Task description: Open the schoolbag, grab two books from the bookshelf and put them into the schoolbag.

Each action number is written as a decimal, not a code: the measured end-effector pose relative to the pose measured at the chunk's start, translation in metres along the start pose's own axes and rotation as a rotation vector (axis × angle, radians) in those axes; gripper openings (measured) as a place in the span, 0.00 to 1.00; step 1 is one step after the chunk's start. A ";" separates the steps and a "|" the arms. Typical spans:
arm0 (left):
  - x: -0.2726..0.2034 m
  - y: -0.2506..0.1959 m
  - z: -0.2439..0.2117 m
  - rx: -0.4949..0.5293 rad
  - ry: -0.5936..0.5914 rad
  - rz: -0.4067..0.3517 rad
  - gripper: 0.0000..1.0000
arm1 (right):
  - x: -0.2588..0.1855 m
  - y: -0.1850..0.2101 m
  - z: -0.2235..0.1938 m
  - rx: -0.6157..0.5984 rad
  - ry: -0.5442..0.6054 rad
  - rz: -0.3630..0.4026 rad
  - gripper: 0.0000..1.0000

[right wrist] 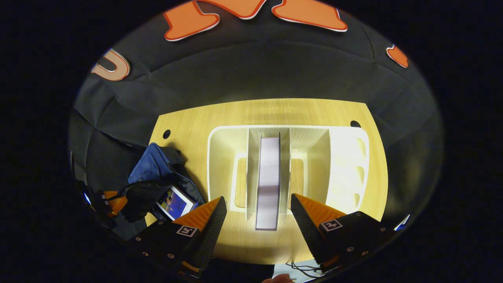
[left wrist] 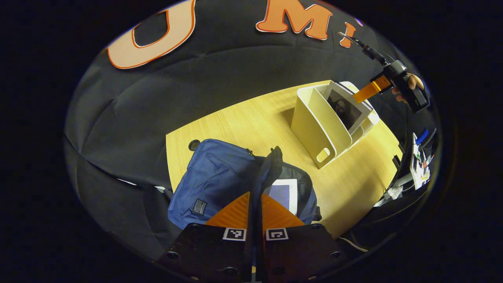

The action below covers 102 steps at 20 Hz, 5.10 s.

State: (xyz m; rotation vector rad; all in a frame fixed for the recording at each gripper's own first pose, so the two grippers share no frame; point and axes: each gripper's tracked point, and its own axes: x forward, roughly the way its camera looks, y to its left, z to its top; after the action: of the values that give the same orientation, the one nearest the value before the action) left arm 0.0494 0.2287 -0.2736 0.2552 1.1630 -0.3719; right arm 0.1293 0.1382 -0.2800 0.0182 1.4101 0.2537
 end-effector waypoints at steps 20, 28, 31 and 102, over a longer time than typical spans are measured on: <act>0.009 -0.003 -0.009 -0.054 0.006 -0.031 0.04 | 0.009 -0.021 0.010 0.093 0.097 -0.071 0.31; 0.006 -0.007 -0.009 -0.060 -0.033 -0.051 0.04 | -0.078 -0.024 0.022 0.076 -0.019 -0.091 0.30; 0.004 -0.007 -0.009 -0.062 -0.039 -0.047 0.04 | -0.114 -0.021 0.026 0.074 -0.075 -0.079 0.30; -0.050 -0.026 0.008 -0.001 -0.117 0.037 0.04 | 0.054 0.305 -0.106 0.353 -0.183 0.575 0.96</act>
State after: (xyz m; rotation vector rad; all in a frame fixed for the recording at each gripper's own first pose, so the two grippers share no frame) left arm 0.0278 0.2093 -0.2245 0.2503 1.0418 -0.3496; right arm -0.0169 0.4308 -0.3006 0.7272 1.2265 0.4600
